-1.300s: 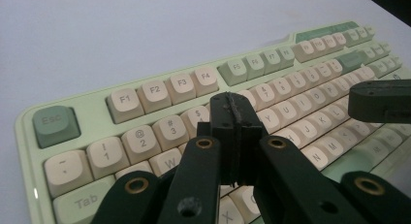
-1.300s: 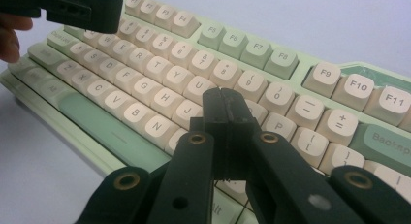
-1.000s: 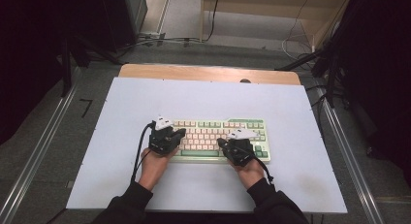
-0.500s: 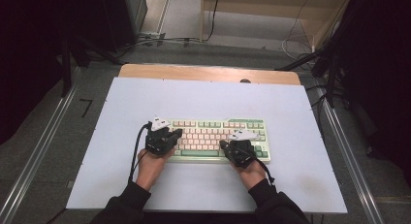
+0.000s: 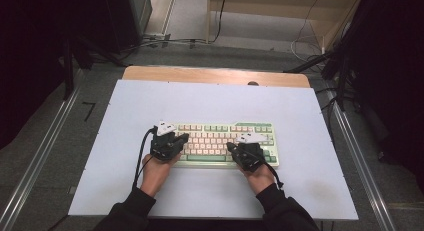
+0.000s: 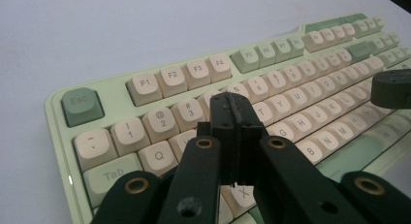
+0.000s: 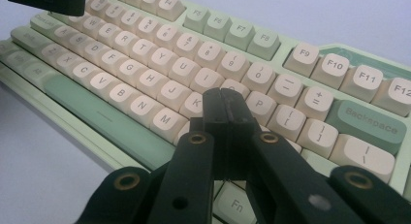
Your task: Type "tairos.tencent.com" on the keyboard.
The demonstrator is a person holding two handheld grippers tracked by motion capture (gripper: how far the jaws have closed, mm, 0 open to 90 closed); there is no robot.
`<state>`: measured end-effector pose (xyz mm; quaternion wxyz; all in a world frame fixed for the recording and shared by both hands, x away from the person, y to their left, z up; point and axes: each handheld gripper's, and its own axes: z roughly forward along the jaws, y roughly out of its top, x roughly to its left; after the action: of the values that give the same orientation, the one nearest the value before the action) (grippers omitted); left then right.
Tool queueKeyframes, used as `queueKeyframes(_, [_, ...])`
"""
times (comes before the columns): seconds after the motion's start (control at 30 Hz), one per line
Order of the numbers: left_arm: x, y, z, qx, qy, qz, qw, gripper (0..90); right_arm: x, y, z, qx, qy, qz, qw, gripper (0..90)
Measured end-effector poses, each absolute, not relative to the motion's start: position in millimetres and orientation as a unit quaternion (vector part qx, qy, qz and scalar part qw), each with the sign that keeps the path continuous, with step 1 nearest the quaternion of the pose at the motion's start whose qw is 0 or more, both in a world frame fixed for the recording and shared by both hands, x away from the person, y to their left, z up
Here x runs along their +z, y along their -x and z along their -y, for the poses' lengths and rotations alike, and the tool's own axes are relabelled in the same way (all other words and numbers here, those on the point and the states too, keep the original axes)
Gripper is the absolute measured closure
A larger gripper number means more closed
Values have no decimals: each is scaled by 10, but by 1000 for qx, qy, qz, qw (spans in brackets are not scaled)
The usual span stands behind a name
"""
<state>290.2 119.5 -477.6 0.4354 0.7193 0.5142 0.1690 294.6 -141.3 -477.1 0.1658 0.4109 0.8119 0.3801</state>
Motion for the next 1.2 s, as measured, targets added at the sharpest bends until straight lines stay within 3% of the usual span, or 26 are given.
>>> queueKeyframes(1.2, [-4782, -2829, -1150, 160, -733, -502, 431, 900, -4717, -3028, 1314, 400, -410, -801, 176, 875])
